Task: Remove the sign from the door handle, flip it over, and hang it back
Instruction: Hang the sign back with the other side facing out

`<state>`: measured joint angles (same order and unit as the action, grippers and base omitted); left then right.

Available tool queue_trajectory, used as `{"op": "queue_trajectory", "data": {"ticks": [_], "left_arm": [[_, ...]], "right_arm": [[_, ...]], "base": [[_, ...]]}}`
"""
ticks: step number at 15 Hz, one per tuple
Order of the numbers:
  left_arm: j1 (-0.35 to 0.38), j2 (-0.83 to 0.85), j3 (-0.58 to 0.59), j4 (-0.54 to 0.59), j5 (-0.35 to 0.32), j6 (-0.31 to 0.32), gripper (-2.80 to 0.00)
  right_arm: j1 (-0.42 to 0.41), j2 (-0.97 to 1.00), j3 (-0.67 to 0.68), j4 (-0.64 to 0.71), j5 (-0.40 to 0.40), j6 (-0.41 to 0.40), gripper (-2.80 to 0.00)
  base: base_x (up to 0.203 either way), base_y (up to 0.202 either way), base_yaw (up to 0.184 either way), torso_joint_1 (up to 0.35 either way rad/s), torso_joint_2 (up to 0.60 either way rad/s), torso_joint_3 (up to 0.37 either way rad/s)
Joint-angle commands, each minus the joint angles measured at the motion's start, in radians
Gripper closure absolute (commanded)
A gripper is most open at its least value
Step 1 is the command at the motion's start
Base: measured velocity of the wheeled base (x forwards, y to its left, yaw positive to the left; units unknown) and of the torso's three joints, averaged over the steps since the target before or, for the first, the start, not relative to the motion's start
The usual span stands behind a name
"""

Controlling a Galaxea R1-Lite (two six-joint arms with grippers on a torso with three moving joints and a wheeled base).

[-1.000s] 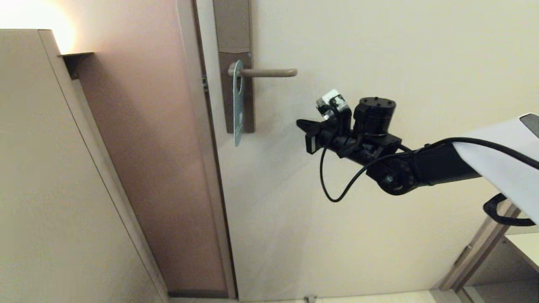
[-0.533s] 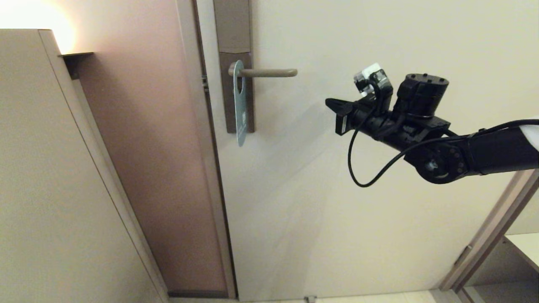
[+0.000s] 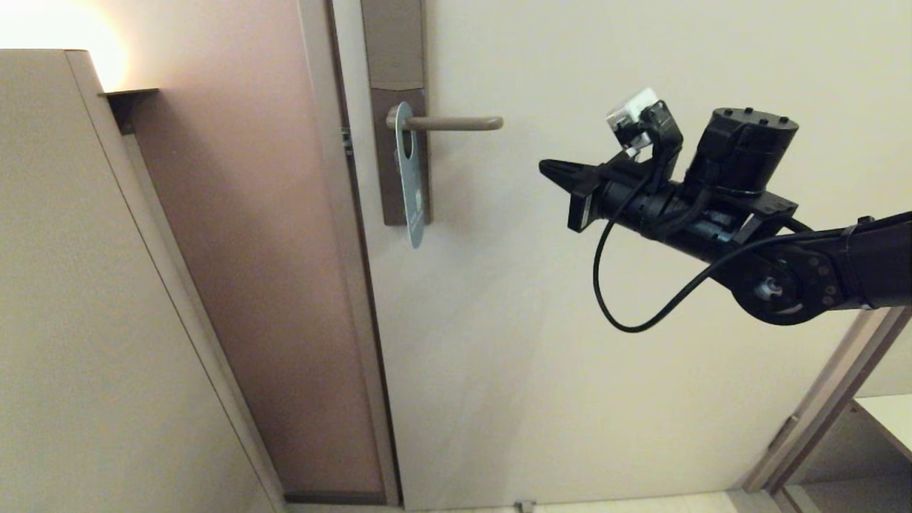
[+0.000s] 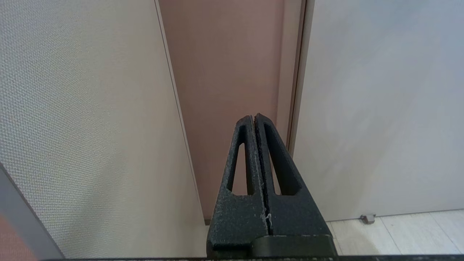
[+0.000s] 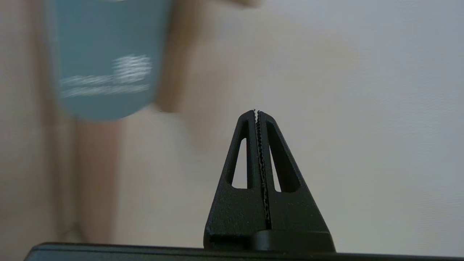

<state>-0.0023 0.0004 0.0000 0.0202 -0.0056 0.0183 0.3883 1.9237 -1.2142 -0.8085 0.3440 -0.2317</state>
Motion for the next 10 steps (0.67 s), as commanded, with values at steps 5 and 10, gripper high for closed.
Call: {"op": "queue_trajectory", "data": {"ticks": [5, 10], "left_arm": [[0.000, 0.000, 0.000, 0.000, -0.001, 0.000, 0.00], [0.000, 0.000, 0.000, 0.001, -0.001, 0.000, 0.00]], "right_arm": [[0.099, 0.060, 0.003, -0.047, 0.015, 0.009, 0.00], [0.160, 0.193, -0.156, -0.123, 0.011, 0.002, 0.00]], "base": [[0.000, 0.000, 0.000, 0.000, 0.00, 0.000], [0.000, 0.000, 0.000, 0.000, 0.00, 0.000]]}}
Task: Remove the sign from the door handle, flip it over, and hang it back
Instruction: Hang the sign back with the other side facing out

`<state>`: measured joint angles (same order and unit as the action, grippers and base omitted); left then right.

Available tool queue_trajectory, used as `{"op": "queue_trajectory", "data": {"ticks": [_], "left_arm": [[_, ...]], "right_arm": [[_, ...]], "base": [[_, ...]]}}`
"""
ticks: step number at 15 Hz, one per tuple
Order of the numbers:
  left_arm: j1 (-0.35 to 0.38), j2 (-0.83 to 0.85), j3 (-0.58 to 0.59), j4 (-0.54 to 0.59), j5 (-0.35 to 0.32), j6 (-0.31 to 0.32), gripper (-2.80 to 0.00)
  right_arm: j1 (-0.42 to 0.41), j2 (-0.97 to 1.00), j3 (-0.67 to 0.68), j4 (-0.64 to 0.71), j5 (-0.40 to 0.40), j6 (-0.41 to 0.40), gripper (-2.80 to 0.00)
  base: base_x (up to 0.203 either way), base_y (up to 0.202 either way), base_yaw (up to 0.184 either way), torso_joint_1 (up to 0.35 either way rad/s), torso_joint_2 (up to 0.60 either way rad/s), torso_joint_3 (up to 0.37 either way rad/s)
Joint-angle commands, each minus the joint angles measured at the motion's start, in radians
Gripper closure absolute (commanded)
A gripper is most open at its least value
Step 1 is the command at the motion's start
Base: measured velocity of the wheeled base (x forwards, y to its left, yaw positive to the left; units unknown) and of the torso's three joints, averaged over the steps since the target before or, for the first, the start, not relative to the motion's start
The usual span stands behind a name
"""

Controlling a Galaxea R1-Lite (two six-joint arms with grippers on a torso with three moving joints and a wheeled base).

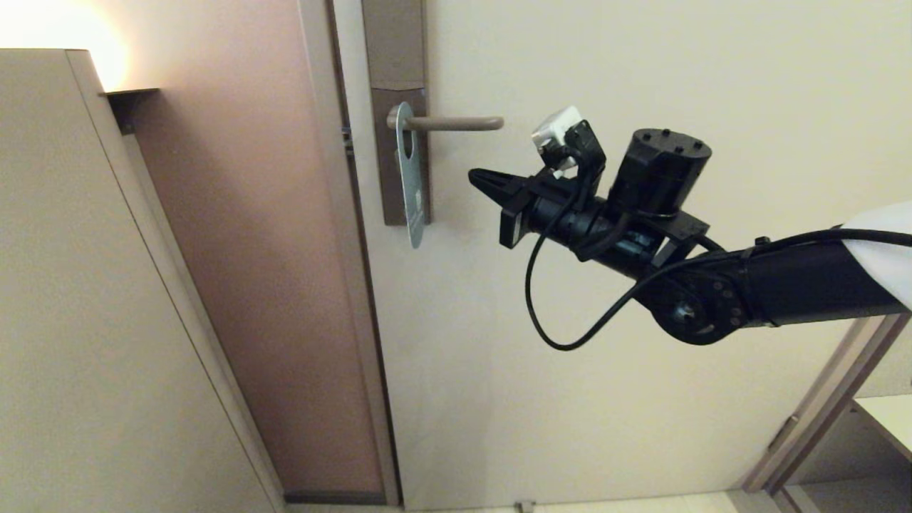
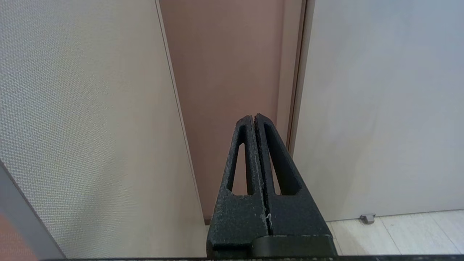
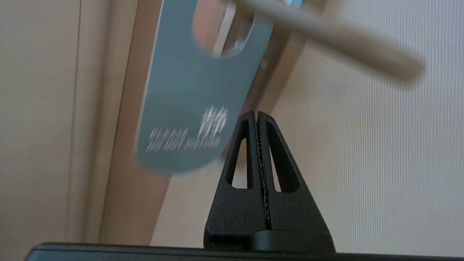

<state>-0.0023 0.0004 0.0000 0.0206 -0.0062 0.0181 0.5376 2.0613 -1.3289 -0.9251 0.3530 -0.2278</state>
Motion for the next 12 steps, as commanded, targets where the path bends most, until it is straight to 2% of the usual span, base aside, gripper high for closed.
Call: {"op": "queue_trajectory", "data": {"ticks": [1, 4, 12], "left_arm": [[0.001, 0.000, 0.000, -0.001, 0.000, 0.000, 0.00], [0.000, 0.000, 0.000, 0.001, 0.000, 0.000, 0.00], [0.000, 0.000, 0.000, 0.000, 0.001, 0.000, 0.00]], "right_arm": [[0.018, 0.083, -0.095, -0.008, 0.002, -0.003, 0.00], [0.037, 0.162, -0.228, -0.009, 0.004, -0.004, 0.00], [0.090, 0.298, -0.404, -0.010, 0.033, -0.003, 0.00]], "base": [[0.000, 0.000, 0.000, 0.000, 0.00, 0.000], [0.000, 0.000, 0.000, 0.000, 0.00, 0.000], [0.000, 0.000, 0.000, 0.000, 0.00, 0.000]]}}
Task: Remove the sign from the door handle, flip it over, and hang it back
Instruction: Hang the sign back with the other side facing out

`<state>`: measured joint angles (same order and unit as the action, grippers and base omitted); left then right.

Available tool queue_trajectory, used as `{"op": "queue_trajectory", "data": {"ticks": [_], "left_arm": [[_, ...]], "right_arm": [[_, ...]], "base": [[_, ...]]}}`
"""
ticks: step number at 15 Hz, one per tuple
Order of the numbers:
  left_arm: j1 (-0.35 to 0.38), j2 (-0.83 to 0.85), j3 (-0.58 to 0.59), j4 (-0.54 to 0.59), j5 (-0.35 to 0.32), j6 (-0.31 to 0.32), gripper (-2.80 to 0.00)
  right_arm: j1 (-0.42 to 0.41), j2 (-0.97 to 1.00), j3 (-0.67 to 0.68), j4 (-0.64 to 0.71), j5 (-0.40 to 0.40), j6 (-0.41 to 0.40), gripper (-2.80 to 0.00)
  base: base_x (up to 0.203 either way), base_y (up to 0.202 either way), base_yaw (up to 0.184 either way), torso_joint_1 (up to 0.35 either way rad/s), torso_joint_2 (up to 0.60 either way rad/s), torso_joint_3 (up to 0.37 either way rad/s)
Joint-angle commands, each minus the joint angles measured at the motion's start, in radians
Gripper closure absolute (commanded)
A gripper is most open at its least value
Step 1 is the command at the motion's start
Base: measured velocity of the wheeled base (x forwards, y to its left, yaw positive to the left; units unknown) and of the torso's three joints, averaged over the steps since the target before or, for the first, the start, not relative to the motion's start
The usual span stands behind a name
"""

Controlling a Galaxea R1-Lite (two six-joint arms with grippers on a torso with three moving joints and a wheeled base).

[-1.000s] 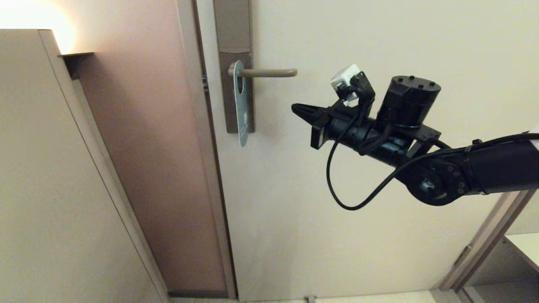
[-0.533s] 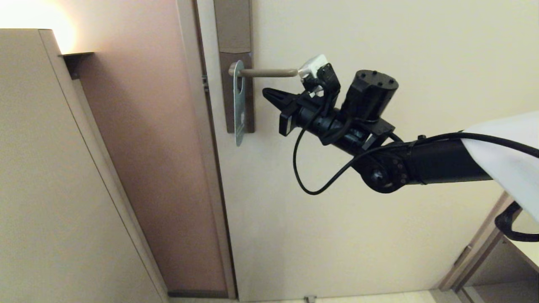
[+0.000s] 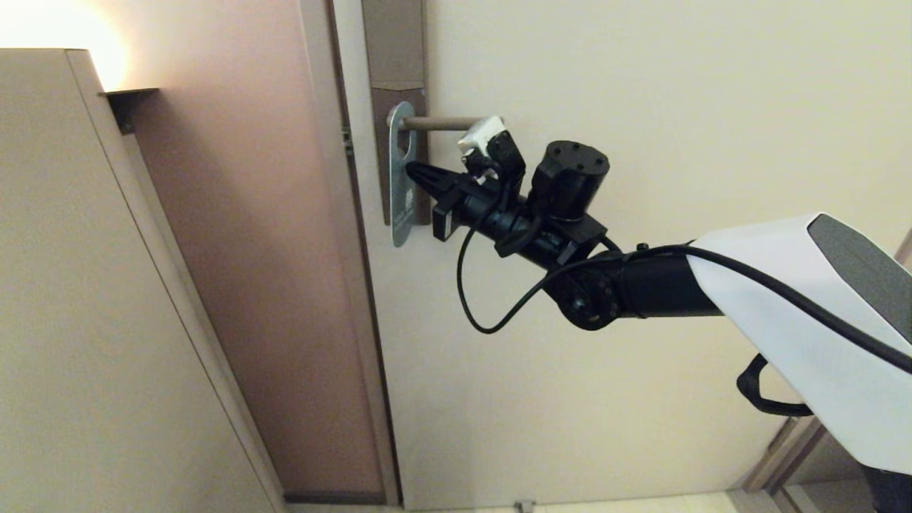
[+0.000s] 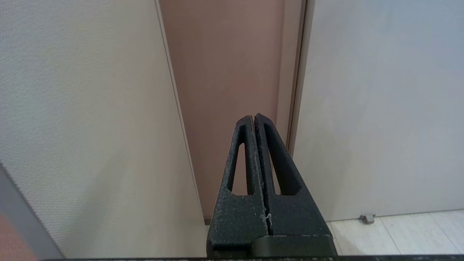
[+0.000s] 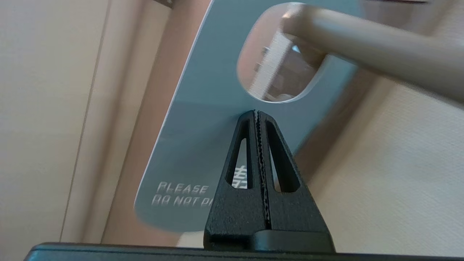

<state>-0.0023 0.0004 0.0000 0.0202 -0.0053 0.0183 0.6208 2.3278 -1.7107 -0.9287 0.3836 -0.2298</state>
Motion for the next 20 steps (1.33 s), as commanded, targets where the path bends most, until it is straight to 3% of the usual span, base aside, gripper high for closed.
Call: {"op": "queue_trajectory", "data": {"ticks": [1, 5, 9, 14, 20], "left_arm": [[0.001, 0.000, 0.000, 0.001, -0.001, 0.000, 0.00], [0.000, 0.000, 0.000, 0.000, -0.001, 0.000, 0.00], [0.000, 0.000, 0.000, 0.000, -0.001, 0.000, 0.00], [0.000, 0.000, 0.000, 0.000, -0.001, 0.000, 0.00], [0.000, 0.000, 0.000, 0.000, -0.001, 0.000, 0.00]], "right_arm": [[0.015, 0.046, -0.053, -0.007, 0.006, 0.000, 0.00], [0.045, 0.094, -0.171, -0.007, 0.015, 0.005, 0.00], [0.070, 0.100, -0.173, -0.008, 0.044, -0.001, 0.00], [0.076, 0.133, -0.171, -0.007, 0.035, -0.043, 0.00], [0.074, 0.124, -0.164, -0.005, -0.005, -0.033, 0.00]], "base": [[0.000, 0.000, 0.000, 0.000, 0.00, 0.000], [0.000, 0.000, 0.000, 0.000, 0.00, 0.000], [0.000, 0.000, 0.000, 0.000, 0.00, 0.000], [0.000, 0.000, 0.000, 0.000, 0.00, 0.000], [0.000, 0.000, 0.000, 0.000, 0.00, 0.000]]}}
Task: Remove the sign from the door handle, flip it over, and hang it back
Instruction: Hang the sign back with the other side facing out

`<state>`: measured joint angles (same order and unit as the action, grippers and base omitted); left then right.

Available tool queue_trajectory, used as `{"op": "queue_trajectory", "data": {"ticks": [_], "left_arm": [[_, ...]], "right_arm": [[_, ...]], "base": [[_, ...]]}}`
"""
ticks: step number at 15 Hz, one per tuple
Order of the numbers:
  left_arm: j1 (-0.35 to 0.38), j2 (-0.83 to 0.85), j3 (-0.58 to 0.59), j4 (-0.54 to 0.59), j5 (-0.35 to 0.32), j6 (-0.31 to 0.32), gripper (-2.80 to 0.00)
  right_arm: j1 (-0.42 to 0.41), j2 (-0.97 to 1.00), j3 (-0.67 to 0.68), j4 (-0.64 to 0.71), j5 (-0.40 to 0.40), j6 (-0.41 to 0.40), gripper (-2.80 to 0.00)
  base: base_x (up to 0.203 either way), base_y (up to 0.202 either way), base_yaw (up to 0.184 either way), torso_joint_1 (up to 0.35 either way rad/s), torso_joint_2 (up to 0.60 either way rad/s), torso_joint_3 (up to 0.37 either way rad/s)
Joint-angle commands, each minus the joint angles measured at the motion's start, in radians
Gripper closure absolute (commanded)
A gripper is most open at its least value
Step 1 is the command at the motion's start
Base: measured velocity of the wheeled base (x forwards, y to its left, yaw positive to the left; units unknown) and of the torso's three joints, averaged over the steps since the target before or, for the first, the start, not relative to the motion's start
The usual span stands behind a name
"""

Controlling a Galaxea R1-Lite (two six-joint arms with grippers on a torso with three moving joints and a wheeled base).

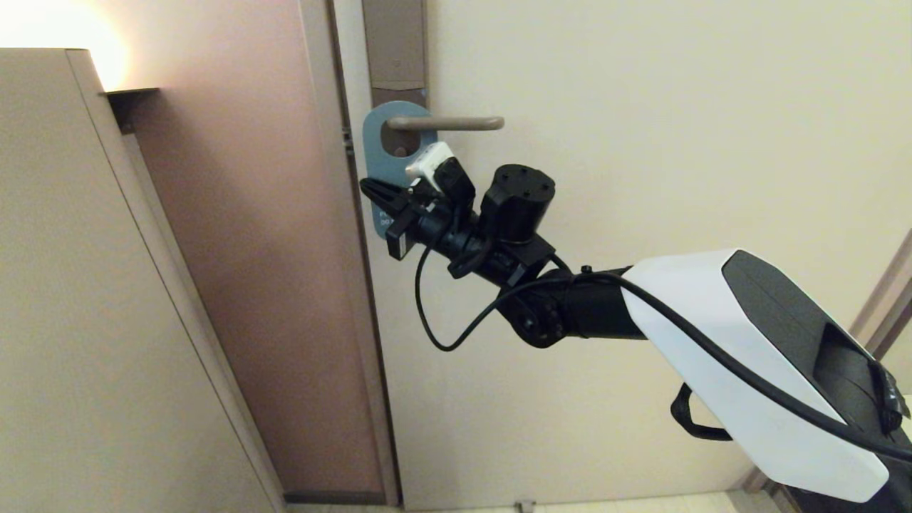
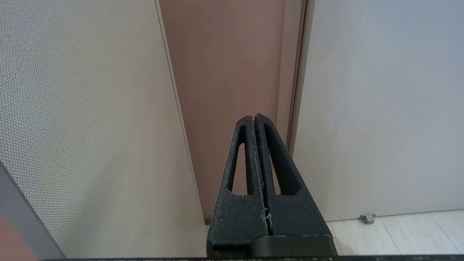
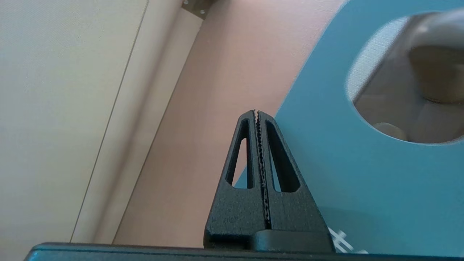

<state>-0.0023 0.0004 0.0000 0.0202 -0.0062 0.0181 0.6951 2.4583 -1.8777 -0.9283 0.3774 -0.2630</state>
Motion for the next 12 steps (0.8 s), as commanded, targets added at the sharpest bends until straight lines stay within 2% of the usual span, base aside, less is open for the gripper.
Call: {"op": "queue_trajectory", "data": {"ticks": [1, 6, 9, 12], "left_arm": [[0.000, 0.000, 0.000, 0.001, 0.001, 0.000, 0.00], [0.001, 0.000, 0.000, 0.000, 0.000, 0.000, 0.00], [-0.001, 0.000, 0.000, 0.000, 0.000, 0.000, 0.00], [0.000, 0.000, 0.000, 0.000, 0.000, 0.000, 0.00]], "right_arm": [[0.000, -0.015, 0.008, -0.005, 0.000, 0.002, 0.00], [-0.012, 0.003, 0.008, 0.013, -0.003, 0.002, 0.00], [-0.014, 0.043, -0.018, 0.013, -0.038, 0.000, 0.00], [-0.028, 0.104, -0.100, 0.013, -0.111, -0.001, 0.00]], "base": [[0.000, 0.000, 0.000, 0.000, 0.00, 0.000], [0.000, 0.000, 0.000, 0.000, 0.00, 0.000], [0.000, 0.000, 0.000, 0.000, 0.00, 0.000], [0.000, 0.000, 0.000, 0.000, 0.00, 0.000]]}}
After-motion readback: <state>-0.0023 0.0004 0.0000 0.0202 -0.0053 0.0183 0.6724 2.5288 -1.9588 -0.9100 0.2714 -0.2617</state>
